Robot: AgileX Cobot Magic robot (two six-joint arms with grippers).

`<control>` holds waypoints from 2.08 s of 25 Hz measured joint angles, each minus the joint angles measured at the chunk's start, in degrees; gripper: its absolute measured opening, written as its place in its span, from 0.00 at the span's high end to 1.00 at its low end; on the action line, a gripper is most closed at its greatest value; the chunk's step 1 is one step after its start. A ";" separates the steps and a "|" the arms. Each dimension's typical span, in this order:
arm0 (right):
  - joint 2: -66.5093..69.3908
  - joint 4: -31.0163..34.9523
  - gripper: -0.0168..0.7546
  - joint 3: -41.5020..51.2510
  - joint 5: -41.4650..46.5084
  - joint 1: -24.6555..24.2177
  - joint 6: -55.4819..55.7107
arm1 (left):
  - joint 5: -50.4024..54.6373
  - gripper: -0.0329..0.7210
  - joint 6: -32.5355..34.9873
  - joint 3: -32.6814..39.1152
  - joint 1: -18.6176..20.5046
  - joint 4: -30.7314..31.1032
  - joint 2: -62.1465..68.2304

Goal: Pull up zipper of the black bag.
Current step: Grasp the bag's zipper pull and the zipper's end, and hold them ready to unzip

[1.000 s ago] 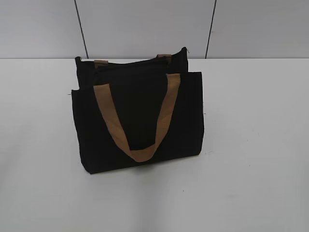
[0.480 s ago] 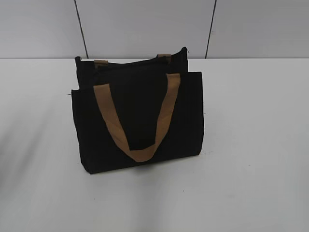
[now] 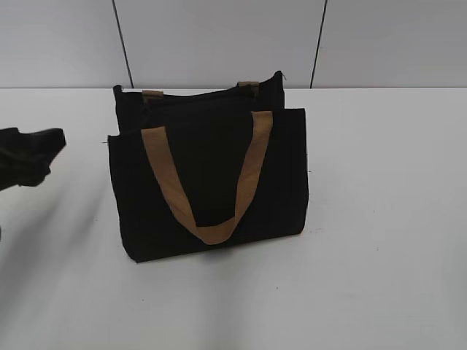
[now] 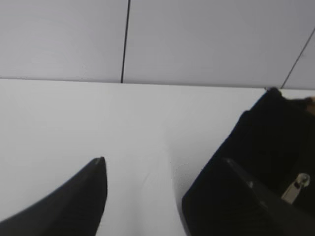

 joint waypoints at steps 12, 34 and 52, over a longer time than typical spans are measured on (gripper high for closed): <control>0.00 0.00 0.21 0.00 0.00 0.00 0.00 | -10.19 0.28 -2.31 0.00 -2.74 11.92 17.94; 0.00 0.00 0.21 0.00 0.00 0.00 0.00 | -18.33 0.53 -2.38 -7.88 -2.69 24.66 32.90; 0.00 0.00 0.21 0.00 0.00 0.00 0.00 | -23.98 0.93 -2.38 -4.86 -2.51 14.53 30.80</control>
